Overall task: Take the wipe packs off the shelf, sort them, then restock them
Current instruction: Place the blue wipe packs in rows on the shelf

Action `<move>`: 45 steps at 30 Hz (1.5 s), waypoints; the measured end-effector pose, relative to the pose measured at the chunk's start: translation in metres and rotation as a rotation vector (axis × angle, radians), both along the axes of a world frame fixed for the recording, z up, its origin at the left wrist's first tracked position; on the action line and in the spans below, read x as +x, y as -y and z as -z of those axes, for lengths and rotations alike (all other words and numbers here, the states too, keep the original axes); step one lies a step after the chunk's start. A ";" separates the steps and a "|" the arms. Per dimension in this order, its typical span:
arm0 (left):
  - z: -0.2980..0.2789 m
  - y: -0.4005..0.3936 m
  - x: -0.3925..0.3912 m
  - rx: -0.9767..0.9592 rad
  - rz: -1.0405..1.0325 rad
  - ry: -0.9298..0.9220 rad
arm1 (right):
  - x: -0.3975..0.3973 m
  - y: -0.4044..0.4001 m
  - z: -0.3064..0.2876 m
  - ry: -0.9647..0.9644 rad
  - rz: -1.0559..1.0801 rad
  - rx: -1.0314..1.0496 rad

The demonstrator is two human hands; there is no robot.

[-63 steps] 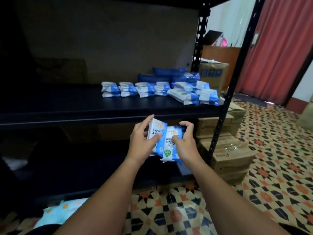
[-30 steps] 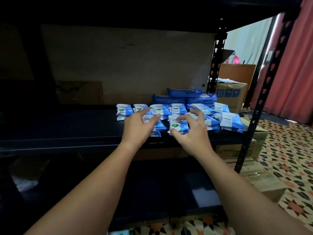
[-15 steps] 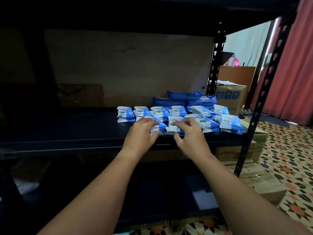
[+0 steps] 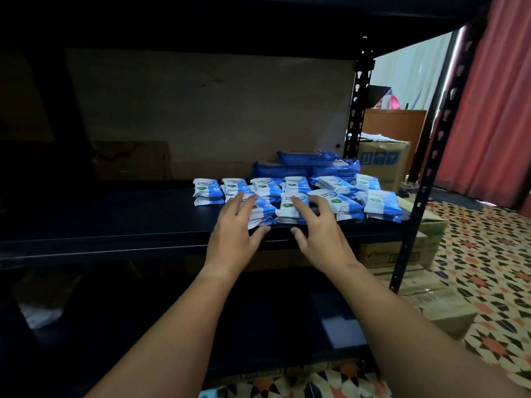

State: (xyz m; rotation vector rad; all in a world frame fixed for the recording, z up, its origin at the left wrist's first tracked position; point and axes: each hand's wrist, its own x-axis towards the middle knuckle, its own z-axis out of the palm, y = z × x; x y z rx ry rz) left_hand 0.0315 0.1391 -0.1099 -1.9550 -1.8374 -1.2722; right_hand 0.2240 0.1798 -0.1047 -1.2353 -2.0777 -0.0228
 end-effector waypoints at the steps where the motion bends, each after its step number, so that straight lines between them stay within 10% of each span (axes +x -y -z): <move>1: 0.005 0.005 0.003 0.016 -0.026 0.018 | 0.002 0.004 0.003 -0.013 0.011 -0.002; 12: 0.077 0.084 0.054 -0.004 -0.112 -0.008 | 0.030 0.090 0.056 -0.089 0.060 -0.124; 30: 0.421 0.221 0.128 -1.266 -0.230 0.431 | 0.078 0.213 0.384 0.164 0.316 -1.068; 45: 0.461 0.230 0.155 -1.243 -0.303 0.614 | 0.064 0.249 0.437 -0.106 0.427 -1.150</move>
